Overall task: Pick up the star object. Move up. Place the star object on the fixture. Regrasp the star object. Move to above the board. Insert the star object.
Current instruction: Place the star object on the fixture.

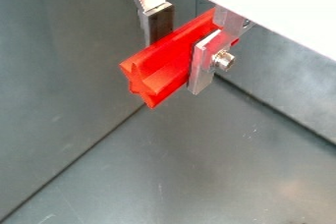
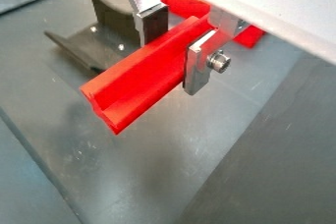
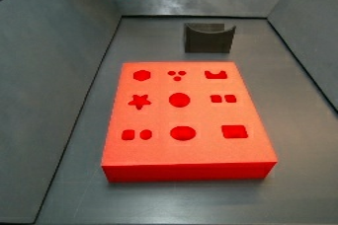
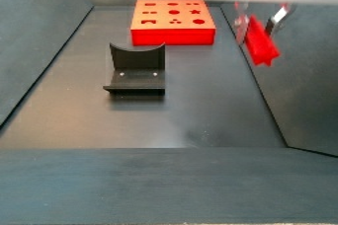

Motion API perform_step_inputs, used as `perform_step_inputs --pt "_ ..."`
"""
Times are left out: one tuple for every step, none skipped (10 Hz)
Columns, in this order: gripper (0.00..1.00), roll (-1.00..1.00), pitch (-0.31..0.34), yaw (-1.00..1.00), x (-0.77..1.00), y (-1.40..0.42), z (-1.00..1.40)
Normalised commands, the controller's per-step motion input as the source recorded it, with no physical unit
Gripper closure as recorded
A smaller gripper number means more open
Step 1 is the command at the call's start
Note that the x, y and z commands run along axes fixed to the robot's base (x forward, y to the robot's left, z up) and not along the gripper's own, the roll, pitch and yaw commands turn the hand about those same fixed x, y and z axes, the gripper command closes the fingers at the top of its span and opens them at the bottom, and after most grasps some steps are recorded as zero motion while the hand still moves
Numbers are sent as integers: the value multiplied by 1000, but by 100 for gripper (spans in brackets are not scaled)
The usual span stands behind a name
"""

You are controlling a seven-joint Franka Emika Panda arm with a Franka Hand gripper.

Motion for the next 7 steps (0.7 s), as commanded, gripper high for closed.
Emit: perform_step_inputs --pt "100 43 62 -15 -22 19 712" --pt "100 47 79 -13 -8 24 448" --pt "100 49 86 -12 -4 26 341" --pt "100 -395 -16 124 1000 -339 50" --pt "100 -395 -3 126 1000 -338 11" --pt "100 -339 12 94 1000 -296 13" --pt "100 -297 25 68 1000 -280 14"
